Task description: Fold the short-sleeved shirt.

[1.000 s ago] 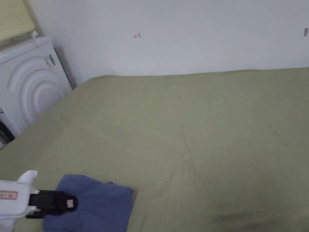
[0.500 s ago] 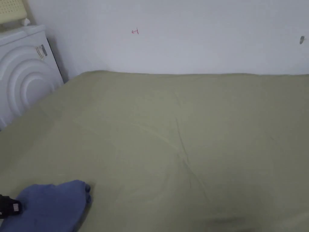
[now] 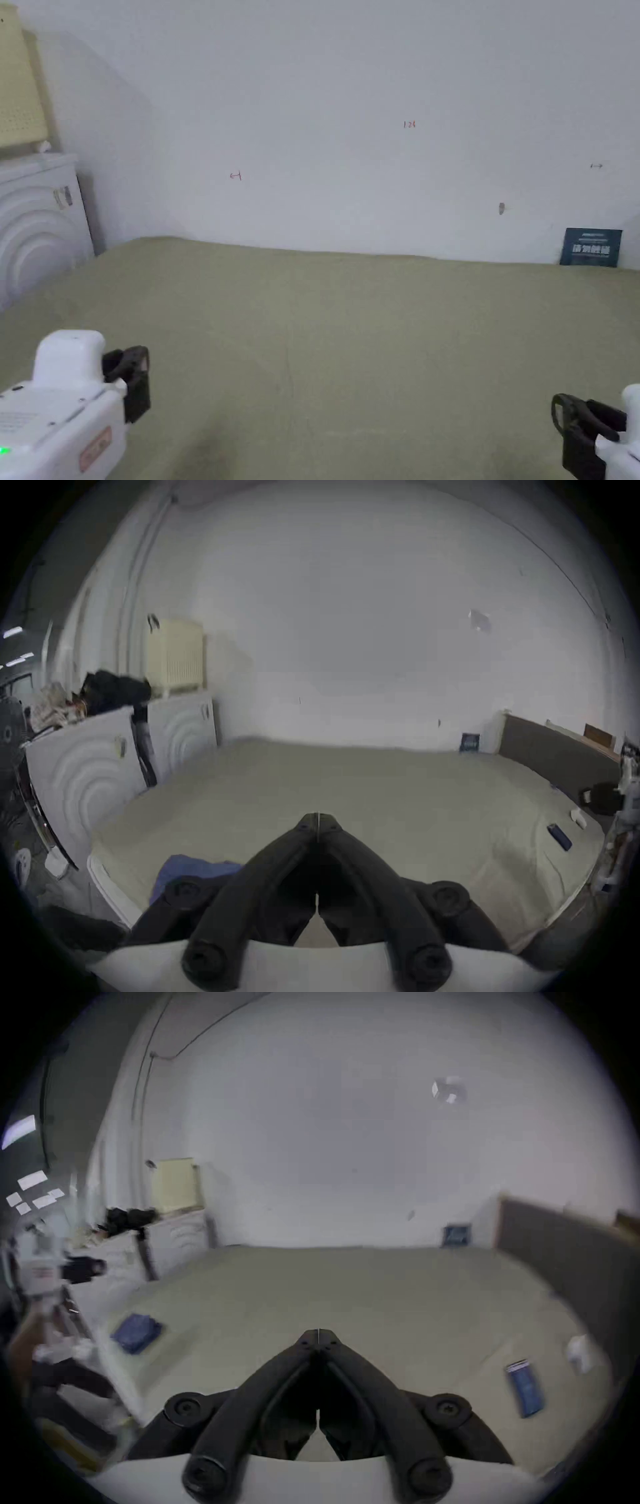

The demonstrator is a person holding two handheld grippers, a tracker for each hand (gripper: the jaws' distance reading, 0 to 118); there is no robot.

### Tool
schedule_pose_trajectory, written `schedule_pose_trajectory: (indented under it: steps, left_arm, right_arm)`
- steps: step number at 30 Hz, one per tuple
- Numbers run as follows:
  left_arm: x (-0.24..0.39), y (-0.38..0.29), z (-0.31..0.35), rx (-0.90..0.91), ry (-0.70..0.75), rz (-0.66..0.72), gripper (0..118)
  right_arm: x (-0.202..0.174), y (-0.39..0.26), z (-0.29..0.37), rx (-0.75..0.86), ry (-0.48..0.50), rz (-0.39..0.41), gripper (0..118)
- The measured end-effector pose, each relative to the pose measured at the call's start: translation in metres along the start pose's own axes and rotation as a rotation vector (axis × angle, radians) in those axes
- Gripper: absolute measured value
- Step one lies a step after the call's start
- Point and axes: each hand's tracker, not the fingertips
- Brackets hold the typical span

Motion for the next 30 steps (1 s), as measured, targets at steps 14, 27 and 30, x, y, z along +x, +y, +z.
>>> schedule_pose_trajectory:
  steps: [14,27,30]
  left_arm:
    - [0.116,-0.030,0.018,0.042,-0.133,0.039,0]
    - [0.108,0.063,-0.005,0.114,-0.167,-0.012,67]
    - [0.112,0.073,-0.013,0.113,-0.173,-0.048,116]
  right_arm:
    - [-0.005,-0.054,0.022,0.055,-0.243,0.059,0]
    - [0.011,0.066,0.008,0.157,-0.245,0.081,9]
    - [0.014,0.072,-0.005,0.058,-0.222,0.064,114]
